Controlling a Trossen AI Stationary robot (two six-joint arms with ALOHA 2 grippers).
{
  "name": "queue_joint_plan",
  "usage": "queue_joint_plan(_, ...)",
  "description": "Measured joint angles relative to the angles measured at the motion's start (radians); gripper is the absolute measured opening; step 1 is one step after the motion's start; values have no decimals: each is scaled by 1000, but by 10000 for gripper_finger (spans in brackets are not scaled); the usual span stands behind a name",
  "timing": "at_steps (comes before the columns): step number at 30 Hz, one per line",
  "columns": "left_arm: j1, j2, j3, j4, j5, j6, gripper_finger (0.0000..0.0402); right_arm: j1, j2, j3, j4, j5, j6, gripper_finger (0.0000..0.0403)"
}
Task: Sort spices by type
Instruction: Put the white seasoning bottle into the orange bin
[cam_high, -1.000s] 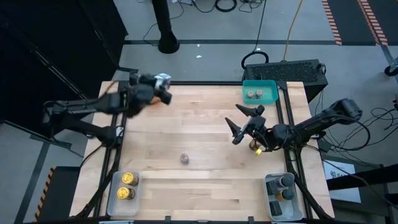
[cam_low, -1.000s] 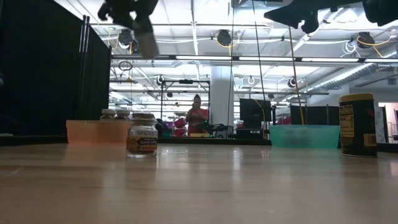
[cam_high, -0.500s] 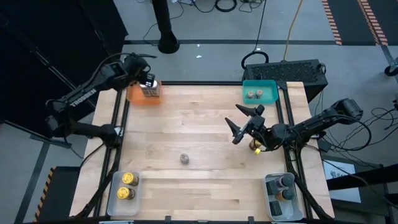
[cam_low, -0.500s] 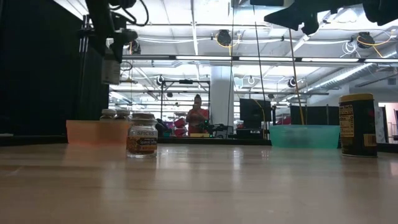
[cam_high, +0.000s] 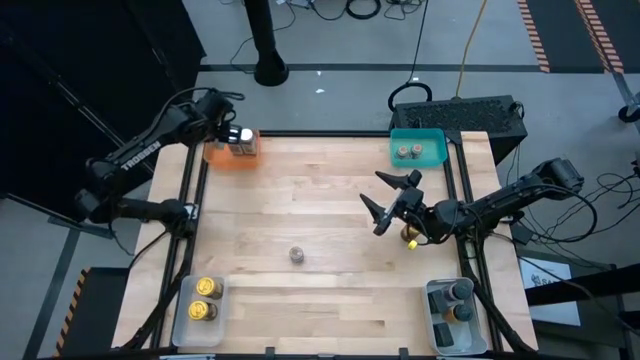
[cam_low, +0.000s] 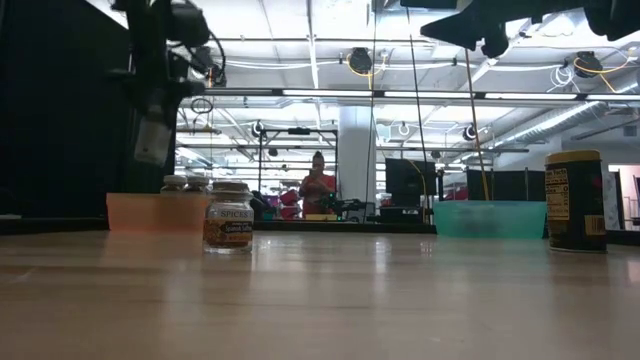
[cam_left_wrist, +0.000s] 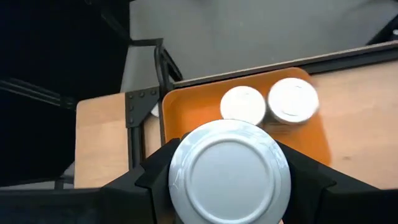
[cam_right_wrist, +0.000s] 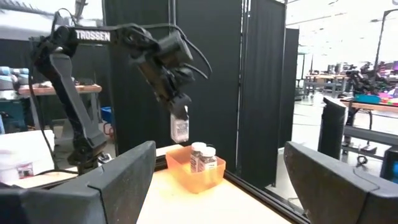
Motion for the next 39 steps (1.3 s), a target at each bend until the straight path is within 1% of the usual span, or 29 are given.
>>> queue_joint_plan(5, 60, 0, -82, 106, 21, 14, 206, 0, 0, 0, 0, -1, 6, 336)
queue_joint_plan(10, 78, 0, -113, 195, 33, 6, 206, 0, 0, 0, 0, -2, 5, 336)
queue_joint_plan(13, 74, 0, -127, 168, 29, -32, 206, 0, 0, 0, -4, -2, 3, 336)
queue_joint_plan(15, 56, 0, -143, 149, 8, -50, 206, -1, 0, 0, -6, -1, -2, 336)
queue_joint_plan(20, 47, 0, -170, 160, 7, -67, 206, -1, 0, 0, -12, -1, -5, 336)
queue_joint_plan(31, 67, 0, -282, 335, 26, -80, 206, -1, 0, 0, -18, -4, -5, 336)
queue_joint_plan(39, 67, 19, -289, 345, 19, -104, 206, -1, 0, 0, -18, -4, -12, 336)
